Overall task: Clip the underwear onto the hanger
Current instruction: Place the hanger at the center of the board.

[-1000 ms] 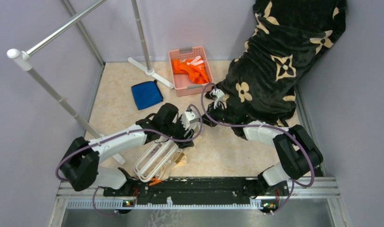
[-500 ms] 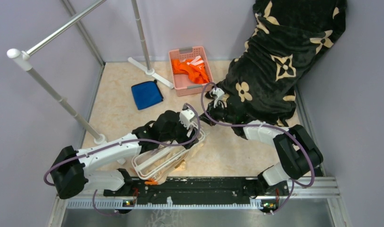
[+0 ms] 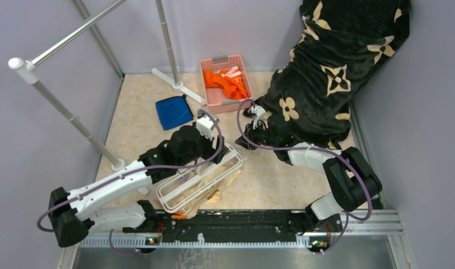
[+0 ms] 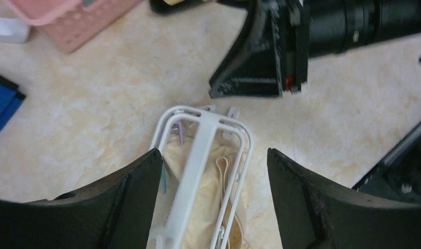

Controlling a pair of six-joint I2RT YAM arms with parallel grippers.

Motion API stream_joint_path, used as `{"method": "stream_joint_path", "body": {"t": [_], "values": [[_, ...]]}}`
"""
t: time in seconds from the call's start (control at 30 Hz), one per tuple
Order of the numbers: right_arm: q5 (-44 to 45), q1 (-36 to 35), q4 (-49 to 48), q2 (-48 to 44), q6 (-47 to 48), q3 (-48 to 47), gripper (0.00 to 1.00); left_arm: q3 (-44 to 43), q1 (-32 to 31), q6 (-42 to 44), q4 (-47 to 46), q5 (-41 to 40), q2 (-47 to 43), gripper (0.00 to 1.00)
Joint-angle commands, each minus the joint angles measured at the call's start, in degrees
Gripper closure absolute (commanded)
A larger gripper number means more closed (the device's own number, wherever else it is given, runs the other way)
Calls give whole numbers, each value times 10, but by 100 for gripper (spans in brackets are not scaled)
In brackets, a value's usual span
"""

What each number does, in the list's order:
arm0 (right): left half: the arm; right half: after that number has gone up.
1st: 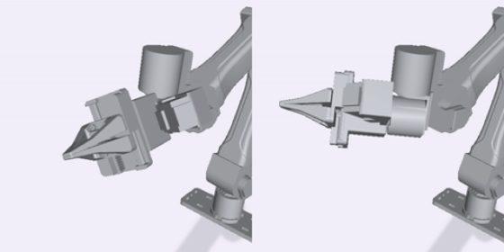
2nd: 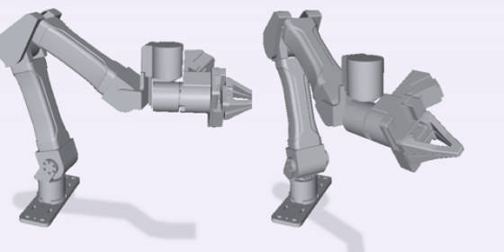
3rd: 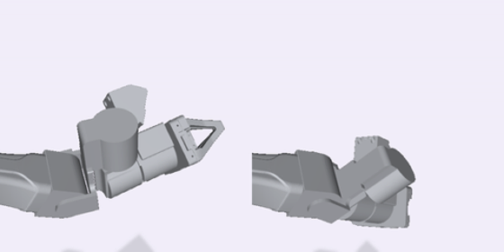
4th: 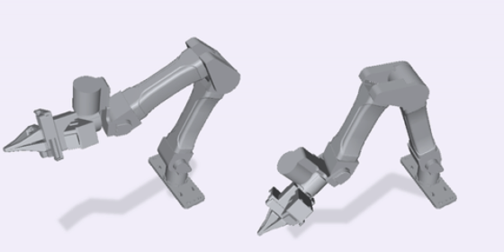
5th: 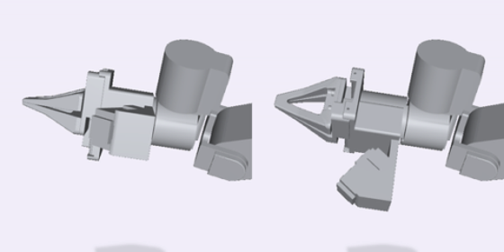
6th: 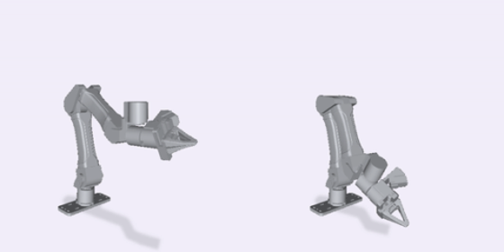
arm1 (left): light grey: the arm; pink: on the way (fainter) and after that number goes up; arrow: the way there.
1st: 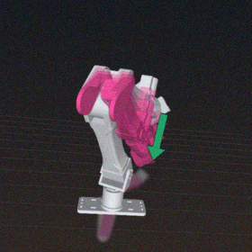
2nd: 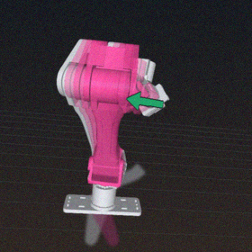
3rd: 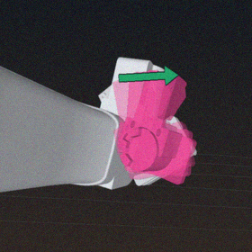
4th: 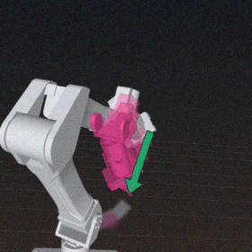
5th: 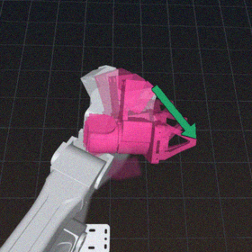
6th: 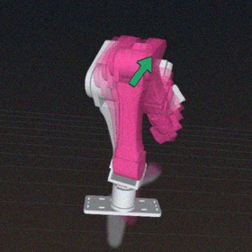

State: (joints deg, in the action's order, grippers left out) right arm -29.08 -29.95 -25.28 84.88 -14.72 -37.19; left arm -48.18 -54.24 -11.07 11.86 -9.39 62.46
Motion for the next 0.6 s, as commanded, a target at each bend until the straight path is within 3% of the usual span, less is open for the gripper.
{"method": "stream_joint_path", "body": {"t": [0.0, 0.07, 0.23, 0.57], "values": [[30, 1, 30, -34, 17, -18, 71, -49, -1, -112, 100, -133, -38, 21], [35, 2, 65, -34, 15, -28, 63, -57, 0, -168, 154, -173, -51, 22], [14, 3, 166, 1, 31, -82, 61, -39, 0, -256, 215, -236, -87, 22], [-23, -10, 326, 135, 94, -228, 58, -42, 0, -223, 199, -249, -81, 22]]}}
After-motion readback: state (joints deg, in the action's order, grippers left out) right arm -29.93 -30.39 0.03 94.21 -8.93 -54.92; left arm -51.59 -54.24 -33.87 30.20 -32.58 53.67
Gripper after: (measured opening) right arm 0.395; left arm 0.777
